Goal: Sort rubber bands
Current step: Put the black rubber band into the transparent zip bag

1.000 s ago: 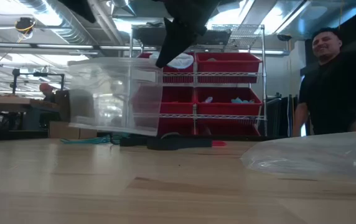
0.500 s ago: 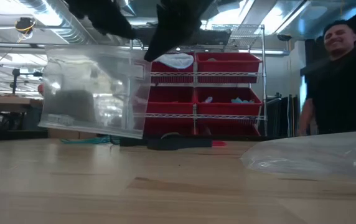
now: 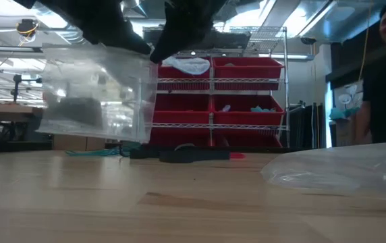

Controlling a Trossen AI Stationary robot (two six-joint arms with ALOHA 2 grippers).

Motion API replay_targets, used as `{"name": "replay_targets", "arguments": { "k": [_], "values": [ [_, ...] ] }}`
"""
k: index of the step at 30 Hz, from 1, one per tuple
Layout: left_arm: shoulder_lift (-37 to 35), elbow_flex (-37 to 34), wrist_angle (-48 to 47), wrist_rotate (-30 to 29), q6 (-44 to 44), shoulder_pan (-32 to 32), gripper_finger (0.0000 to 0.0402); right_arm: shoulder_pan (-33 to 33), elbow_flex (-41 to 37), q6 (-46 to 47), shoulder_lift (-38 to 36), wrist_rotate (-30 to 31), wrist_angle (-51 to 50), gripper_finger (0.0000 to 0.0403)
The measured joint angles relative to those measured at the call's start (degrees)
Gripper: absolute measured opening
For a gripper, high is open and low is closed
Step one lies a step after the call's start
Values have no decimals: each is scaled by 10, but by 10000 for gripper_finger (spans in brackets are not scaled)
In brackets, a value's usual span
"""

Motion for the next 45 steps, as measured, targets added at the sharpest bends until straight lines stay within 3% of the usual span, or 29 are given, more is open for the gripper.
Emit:
{"name": "replay_targets", "arguments": {
  "k": [14, 31, 45],
  "values": [
    [10, -3, 8, -1, 10, 2, 50, -1, 0, -2, 0, 0, 9, 0],
    [10, 4, 8, -2, 48, 2, 47, -4, 1, -4, -1, 1, -2, 0],
    [-4, 7, 5, 2, 6, 2, 141, -4, 0, -1, 0, 5, -4, 0]
  ]
}}
